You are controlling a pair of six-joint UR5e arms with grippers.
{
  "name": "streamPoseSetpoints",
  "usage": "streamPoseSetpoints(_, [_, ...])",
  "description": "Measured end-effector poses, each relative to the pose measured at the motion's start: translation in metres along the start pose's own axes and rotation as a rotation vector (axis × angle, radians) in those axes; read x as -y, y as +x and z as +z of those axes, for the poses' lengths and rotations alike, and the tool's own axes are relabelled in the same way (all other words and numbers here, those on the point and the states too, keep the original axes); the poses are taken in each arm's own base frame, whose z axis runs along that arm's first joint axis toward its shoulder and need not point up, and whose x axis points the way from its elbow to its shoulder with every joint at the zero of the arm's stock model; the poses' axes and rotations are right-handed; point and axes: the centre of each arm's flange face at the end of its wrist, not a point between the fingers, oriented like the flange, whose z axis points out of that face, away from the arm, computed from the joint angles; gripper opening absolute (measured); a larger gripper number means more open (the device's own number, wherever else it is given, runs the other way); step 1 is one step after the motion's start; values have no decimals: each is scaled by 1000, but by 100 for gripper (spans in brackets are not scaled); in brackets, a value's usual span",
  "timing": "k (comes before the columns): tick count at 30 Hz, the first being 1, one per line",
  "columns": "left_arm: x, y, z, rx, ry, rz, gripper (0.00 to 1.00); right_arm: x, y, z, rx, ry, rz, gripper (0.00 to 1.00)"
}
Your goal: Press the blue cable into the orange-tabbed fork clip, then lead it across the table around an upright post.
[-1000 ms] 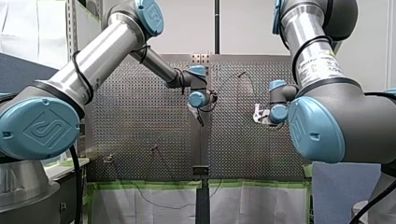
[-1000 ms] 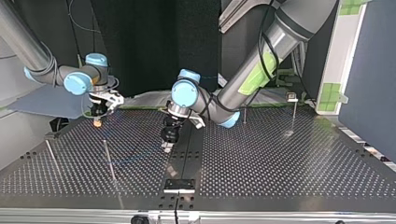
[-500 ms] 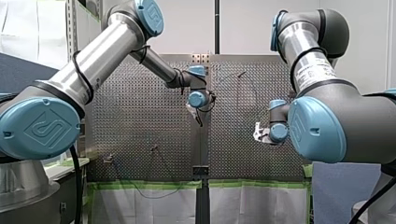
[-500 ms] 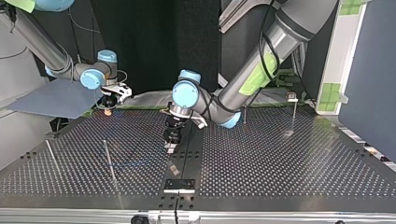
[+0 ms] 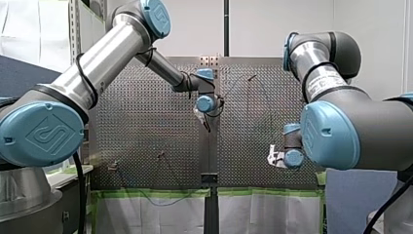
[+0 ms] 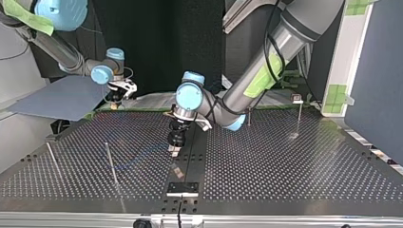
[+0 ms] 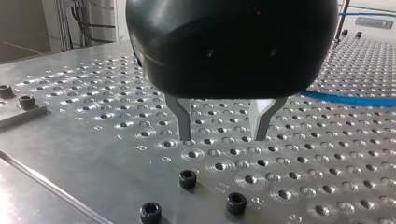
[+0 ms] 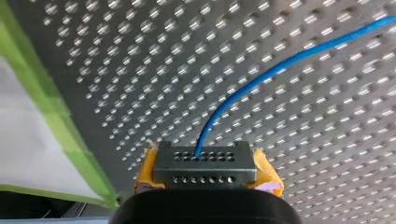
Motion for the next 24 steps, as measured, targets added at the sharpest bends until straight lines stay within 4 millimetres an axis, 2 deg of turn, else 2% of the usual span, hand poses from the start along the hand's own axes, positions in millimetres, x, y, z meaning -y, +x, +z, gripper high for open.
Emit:
streamPoseSetpoints(11, [0,0,0,0,1,1,62,-30,-62,11,26,-37,23,0])
streamPoseSetpoints(18, [0,0,0,-4,1,2,62,-44,-110,6,92,-57,26,0])
streamPoseSetpoints(20, [0,1,-1,-11,-3,4,62,-48,-120,5,107,-62,27,0])
streamPoseSetpoints(24, [2,5,-6,-39,-12,9,62,-50,-127,4,117,-66,27,0])
